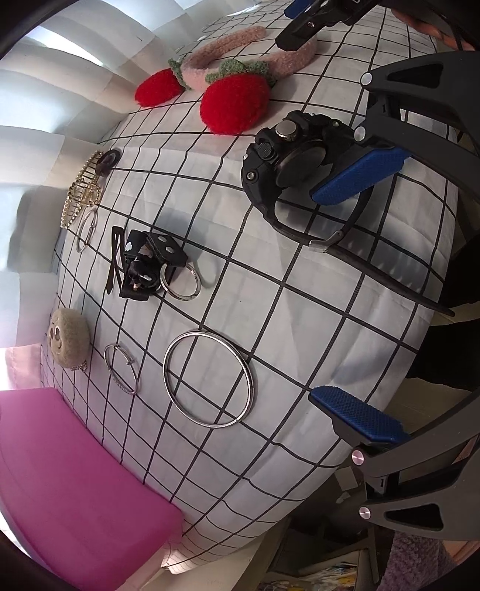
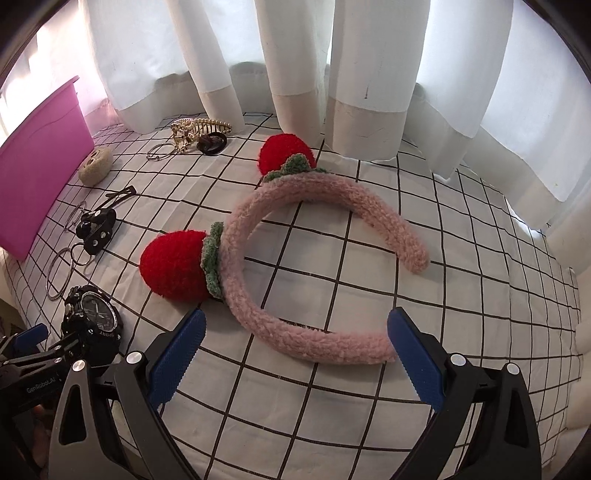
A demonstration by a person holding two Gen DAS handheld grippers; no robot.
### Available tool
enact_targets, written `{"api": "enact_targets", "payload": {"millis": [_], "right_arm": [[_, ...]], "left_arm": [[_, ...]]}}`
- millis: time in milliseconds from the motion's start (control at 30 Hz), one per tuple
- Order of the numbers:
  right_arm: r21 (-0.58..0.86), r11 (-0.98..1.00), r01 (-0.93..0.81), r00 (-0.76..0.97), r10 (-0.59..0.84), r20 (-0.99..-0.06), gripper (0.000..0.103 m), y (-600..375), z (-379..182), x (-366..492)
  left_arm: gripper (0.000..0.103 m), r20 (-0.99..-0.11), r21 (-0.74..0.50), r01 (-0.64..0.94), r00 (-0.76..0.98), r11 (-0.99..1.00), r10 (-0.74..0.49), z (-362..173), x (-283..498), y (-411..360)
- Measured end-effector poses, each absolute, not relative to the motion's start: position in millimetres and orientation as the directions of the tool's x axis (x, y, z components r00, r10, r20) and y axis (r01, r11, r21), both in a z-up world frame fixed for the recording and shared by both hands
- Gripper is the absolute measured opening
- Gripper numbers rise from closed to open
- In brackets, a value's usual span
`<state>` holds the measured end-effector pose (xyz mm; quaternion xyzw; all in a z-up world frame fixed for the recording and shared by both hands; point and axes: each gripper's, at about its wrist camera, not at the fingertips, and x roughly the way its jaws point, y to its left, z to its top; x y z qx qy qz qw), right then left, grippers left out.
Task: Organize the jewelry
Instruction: 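Move the left tool to the black watch while the right tool moves to the pink headband, then close the left tool on the black watch while the right tool closes on the headband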
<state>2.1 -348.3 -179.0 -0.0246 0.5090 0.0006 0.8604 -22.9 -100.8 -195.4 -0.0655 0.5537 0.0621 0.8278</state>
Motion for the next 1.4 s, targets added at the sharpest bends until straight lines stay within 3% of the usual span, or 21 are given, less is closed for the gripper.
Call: {"api": "enact_targets", "payload": {"millis": [400, 667, 967, 1067, 1200, 1267, 1333, 1400], "right_arm": [[-0.121, 0.979, -0.167, 0.437, -0.036, -0.899, 0.094, -337, -212, 24], [-0.033, 0.984, -0.176, 0.472, 0.055, -0.880, 0.095, -348, -217, 27], [-0.051, 0.977, -0.205, 0.496, 0.059, -0.866, 0.094, -343, -216, 29], [-0.073, 0.972, -0.224, 0.506, 0.052, -0.861, 0.093, -337, -214, 28], [-0.039, 0.966, -0.255, 0.492, 0.095, -0.865, 0.084, -335, -213, 28], [-0.037, 0.961, -0.273, 0.493, 0.107, -0.864, 0.073, -331, -211, 26], [-0.041, 0.953, -0.299, 0.495, 0.119, -0.860, 0.060, -325, -208, 24], [-0.043, 0.944, -0.327, 0.497, 0.133, -0.857, 0.044, -318, -207, 22]], "left_arm": [[0.098, -0.894, -0.003, -0.201, 0.439, 0.979, 0.088, -203, -26, -112], [0.098, -0.854, -0.010, -0.213, 0.510, 0.977, 0.102, -205, -32, -114], [0.095, -0.827, -0.009, -0.194, 0.552, 0.981, 0.102, -206, -37, -115], [0.086, -0.827, -0.007, -0.180, 0.555, 0.984, 0.095, -203, -40, -117], [0.062, -0.821, -0.006, -0.130, 0.566, 0.992, 0.069, -199, -43, -126], [0.050, -0.821, -0.010, -0.106, 0.569, 0.994, 0.052, -197, -42, -130], [0.028, -0.822, -0.016, -0.087, 0.569, 0.996, 0.037, -196, -41, -135], [0.022, -0.825, -0.013, -0.089, 0.564, 0.996, 0.040, -195, -39, -135]]}}
